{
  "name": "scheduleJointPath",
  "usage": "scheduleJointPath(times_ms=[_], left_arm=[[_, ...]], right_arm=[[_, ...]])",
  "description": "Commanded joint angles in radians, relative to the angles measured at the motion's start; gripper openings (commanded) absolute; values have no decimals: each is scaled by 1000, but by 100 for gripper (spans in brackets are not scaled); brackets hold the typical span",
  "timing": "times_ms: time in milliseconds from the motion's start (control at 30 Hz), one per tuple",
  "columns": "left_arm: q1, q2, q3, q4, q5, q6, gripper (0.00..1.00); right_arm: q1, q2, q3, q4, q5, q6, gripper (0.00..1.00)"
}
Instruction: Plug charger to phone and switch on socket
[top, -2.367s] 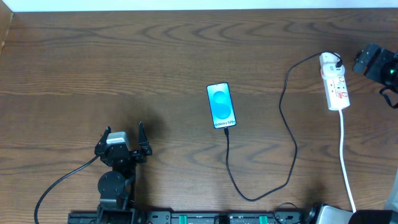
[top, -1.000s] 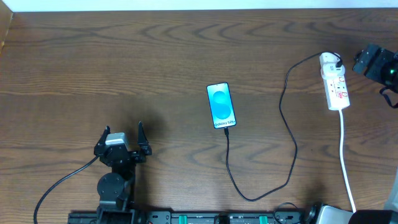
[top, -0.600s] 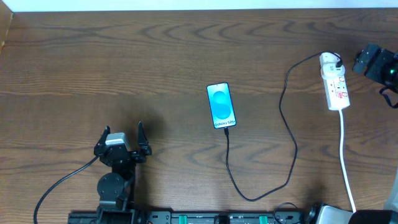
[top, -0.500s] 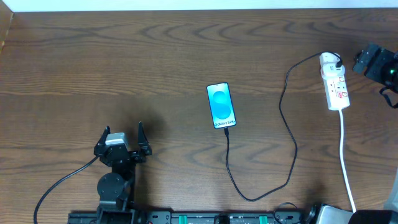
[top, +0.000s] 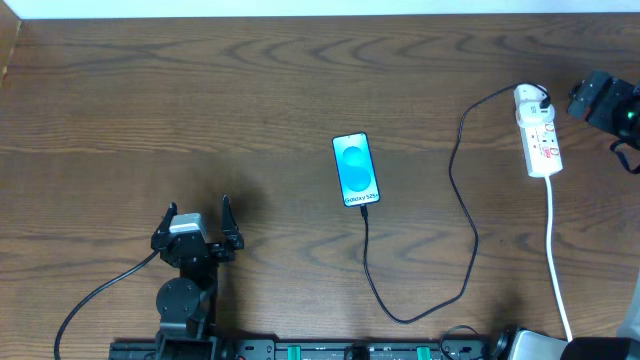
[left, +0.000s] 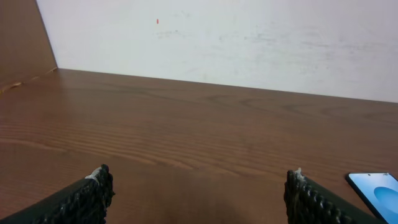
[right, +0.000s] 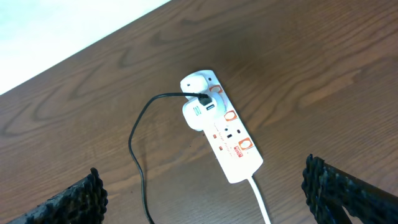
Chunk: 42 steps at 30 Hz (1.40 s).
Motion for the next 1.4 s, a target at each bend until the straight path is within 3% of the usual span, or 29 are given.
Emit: scheduleJointPath(times_ms=[0,300,467,800,1033,1267,1367], left_arm=[[4,-8,-13,-47,-11,5,89],[4,-8,-13,-47,-11,5,89],[4,-8,-13,-47,-11,5,89],[4,-8,-13,-47,-11,5,89],[4,-8,-13,-47,-11,6,89],[4,-8,-13,-47,-11,5,89],[4,-8,-13,-47,-11,5,89]], right_arm=[[-2,-15,2,-5,-3,11,99],[2,-56,-9,-2,0,11,99],[16,-109,-106,79,0,30,99],[63,-403,-713,634,0,211,99],[66,-624,-1167,1137,-2,325,99],[71,-772,-1382,1425,-8,242,99],[127,-916,-1474,1444,-6,70,99]])
